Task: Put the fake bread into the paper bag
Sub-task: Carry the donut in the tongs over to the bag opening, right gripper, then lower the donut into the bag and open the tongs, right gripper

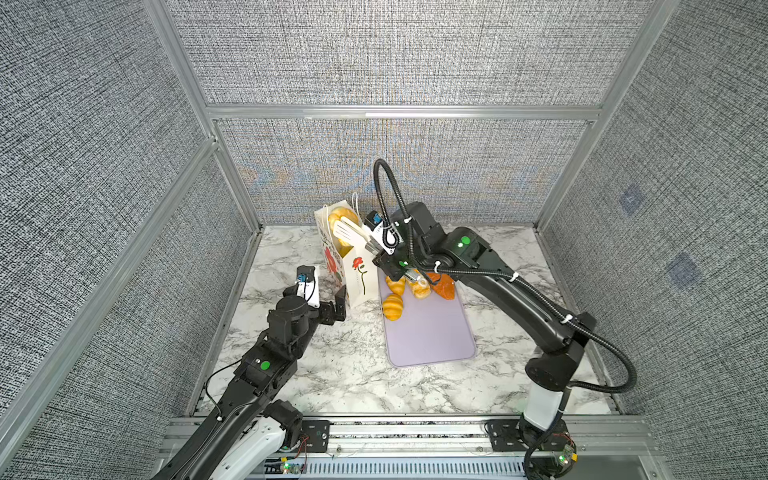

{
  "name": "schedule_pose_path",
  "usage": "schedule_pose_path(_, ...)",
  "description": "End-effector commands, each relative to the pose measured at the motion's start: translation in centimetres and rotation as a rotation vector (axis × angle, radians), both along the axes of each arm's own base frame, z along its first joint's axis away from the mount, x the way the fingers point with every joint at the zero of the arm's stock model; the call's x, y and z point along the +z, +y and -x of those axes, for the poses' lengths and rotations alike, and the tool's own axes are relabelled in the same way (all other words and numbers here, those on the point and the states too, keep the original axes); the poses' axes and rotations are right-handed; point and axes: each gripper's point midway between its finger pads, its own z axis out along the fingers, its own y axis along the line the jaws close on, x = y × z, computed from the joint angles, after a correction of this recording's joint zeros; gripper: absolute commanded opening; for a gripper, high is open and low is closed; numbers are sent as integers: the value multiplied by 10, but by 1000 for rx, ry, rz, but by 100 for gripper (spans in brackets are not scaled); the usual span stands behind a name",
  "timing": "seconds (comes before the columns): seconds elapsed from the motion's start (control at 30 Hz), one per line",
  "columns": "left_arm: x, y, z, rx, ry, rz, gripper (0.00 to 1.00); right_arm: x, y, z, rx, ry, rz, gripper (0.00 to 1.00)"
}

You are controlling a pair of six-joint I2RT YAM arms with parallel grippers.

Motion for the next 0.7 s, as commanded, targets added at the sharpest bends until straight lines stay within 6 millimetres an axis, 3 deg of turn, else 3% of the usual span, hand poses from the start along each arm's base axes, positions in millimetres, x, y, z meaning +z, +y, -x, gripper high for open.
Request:
schedule_pose_path(0.0,-3,7,-1,33,6,-3,100,6,8,-8,17,-37,-14,28)
schedule_pose_path(0.4,-6,6,-5,21,14,6,100,-19,8,-33,-13,-19,17,28)
schedule_pose_path(0.67,-12,-2,-9,-16,33,-7,100,-25,10,-42,-29,-16,26,29)
